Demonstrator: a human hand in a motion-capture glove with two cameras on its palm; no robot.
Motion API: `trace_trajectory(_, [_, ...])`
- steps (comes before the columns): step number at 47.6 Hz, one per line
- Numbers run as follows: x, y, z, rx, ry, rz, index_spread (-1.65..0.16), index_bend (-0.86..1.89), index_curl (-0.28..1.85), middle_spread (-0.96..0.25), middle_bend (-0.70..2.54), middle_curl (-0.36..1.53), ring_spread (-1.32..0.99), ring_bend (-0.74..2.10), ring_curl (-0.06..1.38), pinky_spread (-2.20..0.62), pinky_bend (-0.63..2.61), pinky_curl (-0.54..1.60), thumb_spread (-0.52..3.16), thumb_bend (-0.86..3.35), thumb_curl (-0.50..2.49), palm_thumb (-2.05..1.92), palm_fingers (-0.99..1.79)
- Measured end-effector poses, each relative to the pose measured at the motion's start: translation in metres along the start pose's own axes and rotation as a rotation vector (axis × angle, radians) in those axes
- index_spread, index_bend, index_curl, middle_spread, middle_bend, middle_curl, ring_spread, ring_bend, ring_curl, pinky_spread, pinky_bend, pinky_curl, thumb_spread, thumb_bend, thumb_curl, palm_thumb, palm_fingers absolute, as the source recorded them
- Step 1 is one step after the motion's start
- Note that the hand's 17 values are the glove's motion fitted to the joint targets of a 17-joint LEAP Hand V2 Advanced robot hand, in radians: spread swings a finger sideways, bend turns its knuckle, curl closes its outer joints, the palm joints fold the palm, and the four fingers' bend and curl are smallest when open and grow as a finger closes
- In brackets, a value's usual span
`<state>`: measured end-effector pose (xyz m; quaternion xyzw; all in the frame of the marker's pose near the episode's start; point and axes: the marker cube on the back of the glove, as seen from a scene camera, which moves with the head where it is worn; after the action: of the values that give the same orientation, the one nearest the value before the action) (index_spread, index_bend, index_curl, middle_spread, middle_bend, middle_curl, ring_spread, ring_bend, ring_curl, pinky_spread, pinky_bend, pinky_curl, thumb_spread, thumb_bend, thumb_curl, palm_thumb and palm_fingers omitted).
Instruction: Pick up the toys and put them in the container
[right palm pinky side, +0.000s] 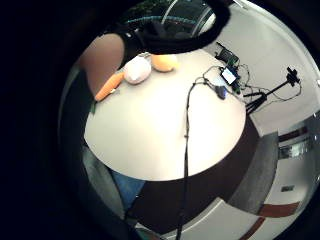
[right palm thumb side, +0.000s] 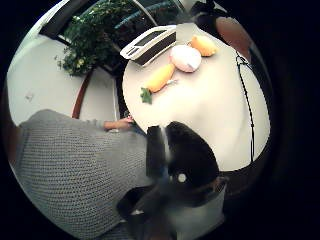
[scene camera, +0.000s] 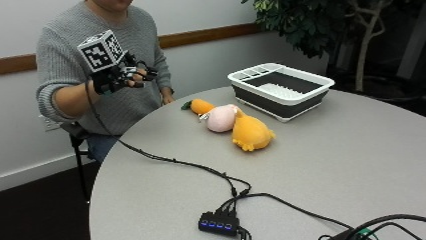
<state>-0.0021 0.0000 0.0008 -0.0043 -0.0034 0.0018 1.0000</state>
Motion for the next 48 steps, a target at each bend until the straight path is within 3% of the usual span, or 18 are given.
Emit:
trace_trajectory(10, [-0.007, -0.003, 0.004, -0.023, 0.004, -0.008, -0.27, 0.20, 0.14, -0.18, 0.18, 0.09, -0.19, 0.24, 0.08, 0.01, 0.55, 0.19, 1.06, 0.01, 0.07, 0.00, 0.29])
trace_trajectory(26, [-0.023, -0.024, 0.016, -0.048, -0.028, -0.053, -0.34, 0.19, 0.23, -0.22, 0.18, 0.16, -0.25, 0.27, 0.13, 0.01, 0.58, 0.24, 1.35, -0.01, 0.15, -0.02, 0.25])
trace_trajectory(38, [-0.079, -0.115, 0.033, -0.030, -0.113, -0.206, -0.35, 0.19, 0.28, -0.23, 0.18, 0.20, -0.26, 0.30, 0.15, 0.01, 0.60, 0.27, 1.40, -0.02, 0.18, -0.02, 0.23])
trace_trajectory(48, [-0.122, -0.183, 0.059, -0.083, 0.009, -0.355, -0.36, 0.15, 0.29, -0.23, 0.18, 0.23, -0.27, 0.34, 0.19, 0.01, 0.66, 0.30, 1.39, -0.03, 0.19, -0.04, 0.19])
